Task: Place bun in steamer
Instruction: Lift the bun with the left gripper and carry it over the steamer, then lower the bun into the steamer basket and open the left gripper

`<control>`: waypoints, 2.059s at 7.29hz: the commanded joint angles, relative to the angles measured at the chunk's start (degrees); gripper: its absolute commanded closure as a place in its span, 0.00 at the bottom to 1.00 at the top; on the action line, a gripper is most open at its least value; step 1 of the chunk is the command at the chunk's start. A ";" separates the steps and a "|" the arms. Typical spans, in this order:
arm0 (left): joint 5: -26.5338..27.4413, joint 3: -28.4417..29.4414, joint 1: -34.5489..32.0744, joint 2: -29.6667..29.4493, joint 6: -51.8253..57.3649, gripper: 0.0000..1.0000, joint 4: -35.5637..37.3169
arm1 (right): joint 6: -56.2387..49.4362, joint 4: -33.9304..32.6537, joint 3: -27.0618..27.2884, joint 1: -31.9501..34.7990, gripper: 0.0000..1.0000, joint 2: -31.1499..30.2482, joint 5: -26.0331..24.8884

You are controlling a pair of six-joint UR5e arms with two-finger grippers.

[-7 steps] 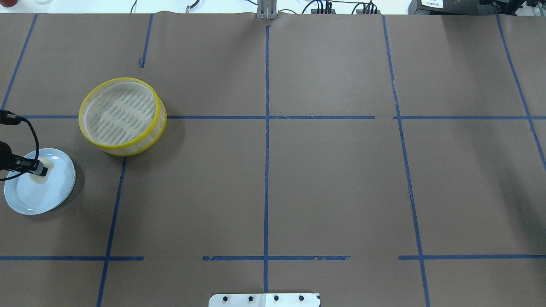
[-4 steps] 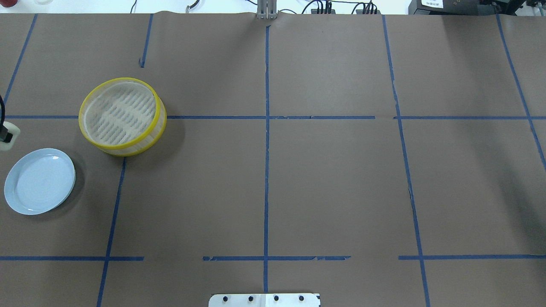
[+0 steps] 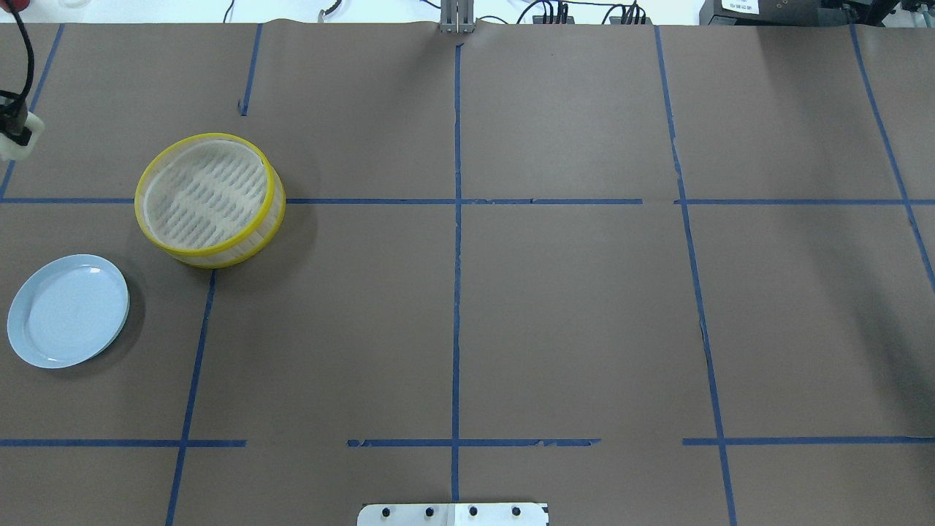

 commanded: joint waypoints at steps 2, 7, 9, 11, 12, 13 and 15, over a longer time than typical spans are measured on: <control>-0.22 8.06 11.77 -8.64 -9.90 0.71 -1.21 | 0.00 0.00 0.00 0.00 0.00 0.00 0.00; 0.04 19.14 14.44 -8.30 -15.03 0.71 -15.99 | 0.00 0.00 0.00 0.00 0.00 0.00 0.00; 0.21 22.92 16.27 -8.04 -16.60 0.71 -21.34 | 0.00 0.00 0.00 0.00 0.00 0.00 0.00; 0.39 23.46 17.78 -7.68 -18.19 0.71 -22.95 | 0.00 0.00 0.00 0.00 0.00 0.00 0.00; 0.39 23.64 17.87 -7.68 -18.37 0.68 -22.95 | 0.00 0.00 0.00 0.00 0.00 0.00 0.00; 0.48 23.64 17.78 -7.60 -18.45 0.57 -22.95 | 0.00 0.00 0.00 0.00 0.00 0.00 0.00; 0.57 23.73 17.78 -7.60 -18.45 0.00 -22.95 | 0.00 0.00 0.00 0.00 0.00 0.00 0.00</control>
